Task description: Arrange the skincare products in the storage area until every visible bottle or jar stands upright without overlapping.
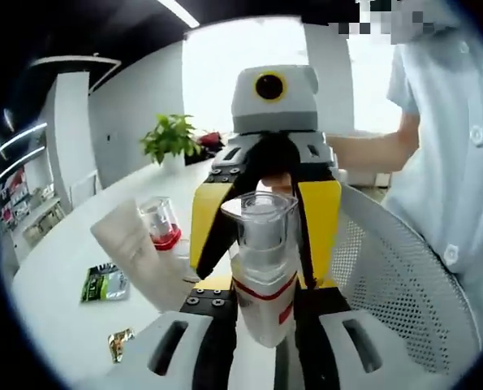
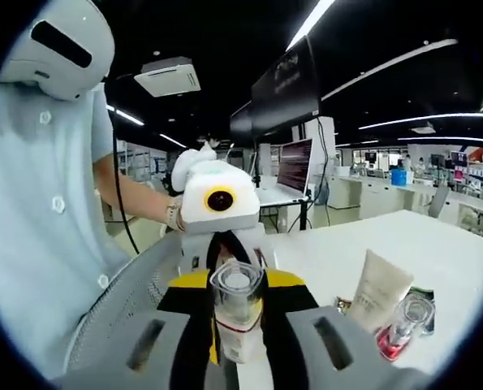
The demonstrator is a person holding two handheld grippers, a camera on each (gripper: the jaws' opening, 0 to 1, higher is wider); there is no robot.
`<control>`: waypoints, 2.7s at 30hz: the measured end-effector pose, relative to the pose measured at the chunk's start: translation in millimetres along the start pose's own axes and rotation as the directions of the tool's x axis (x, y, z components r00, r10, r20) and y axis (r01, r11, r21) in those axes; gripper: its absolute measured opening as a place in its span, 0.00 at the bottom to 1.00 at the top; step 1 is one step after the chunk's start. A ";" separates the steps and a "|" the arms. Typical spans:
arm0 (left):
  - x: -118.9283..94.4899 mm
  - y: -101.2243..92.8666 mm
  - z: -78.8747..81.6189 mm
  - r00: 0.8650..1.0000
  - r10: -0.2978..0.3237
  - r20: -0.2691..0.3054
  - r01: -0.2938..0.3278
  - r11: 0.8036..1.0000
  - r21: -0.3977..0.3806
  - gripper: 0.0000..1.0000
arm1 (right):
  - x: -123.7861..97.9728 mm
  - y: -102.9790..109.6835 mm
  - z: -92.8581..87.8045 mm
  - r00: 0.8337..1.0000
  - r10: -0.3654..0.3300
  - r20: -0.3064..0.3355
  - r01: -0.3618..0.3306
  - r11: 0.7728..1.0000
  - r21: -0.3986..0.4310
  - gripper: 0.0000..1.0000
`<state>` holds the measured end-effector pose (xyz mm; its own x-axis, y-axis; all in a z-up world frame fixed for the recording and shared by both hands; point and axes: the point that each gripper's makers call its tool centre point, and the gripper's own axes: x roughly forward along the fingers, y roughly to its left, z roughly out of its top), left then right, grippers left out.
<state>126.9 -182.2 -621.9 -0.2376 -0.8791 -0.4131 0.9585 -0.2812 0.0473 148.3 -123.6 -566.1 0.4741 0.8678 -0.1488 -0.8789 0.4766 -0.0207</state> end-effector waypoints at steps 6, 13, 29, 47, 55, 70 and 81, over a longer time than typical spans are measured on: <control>5.1 14.5 -8.5 0.995 0.089 -0.038 -0.091 0.994 -0.067 0.23 | 2.7 -16.8 -8.5 0.992 -0.123 -0.041 0.124 0.992 0.025 0.22; 6.8 33.9 -22.2 0.966 0.236 -0.106 -0.245 0.966 -0.084 0.23 | 4.2 -35.5 -22.8 0.947 -0.289 -0.136 0.285 0.957 -0.053 0.22; 12.7 45.7 -49.5 0.941 0.289 -0.175 -0.309 0.945 -0.106 0.23 | 15.0 -42.7 -48.4 0.928 -0.264 -0.261 0.246 0.964 -0.101 0.19; 11.0 40.2 -61.2 0.964 0.208 -0.169 -0.219 0.974 -0.050 0.22 | 19.4 -40.4 -67.0 0.952 -0.182 -0.246 0.182 0.983 -0.024 0.20; 14.6 49.2 -67.7 0.955 0.241 -0.172 -0.258 0.963 -0.082 0.22 | 17.5 -48.8 -75.0 0.930 -0.223 -0.291 0.230 0.973 -0.011 0.21; 14.6 53.8 -69.2 0.956 0.251 -0.149 -0.270 0.956 -0.119 0.21 | 14.0 -55.6 -71.1 0.920 -0.270 -0.283 0.273 0.962 -0.028 0.25; 14.9 53.6 -66.9 0.958 0.253 -0.136 -0.267 0.959 -0.096 0.21 | 13.9 -53.0 -67.7 0.926 -0.268 -0.266 0.272 0.962 -0.020 0.33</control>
<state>185.2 -184.6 -686.3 0.0363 -0.8610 -0.5073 0.9977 0.0019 0.0681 197.9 -146.3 -634.0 0.6602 0.6389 -0.3949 -0.7176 0.6918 -0.0805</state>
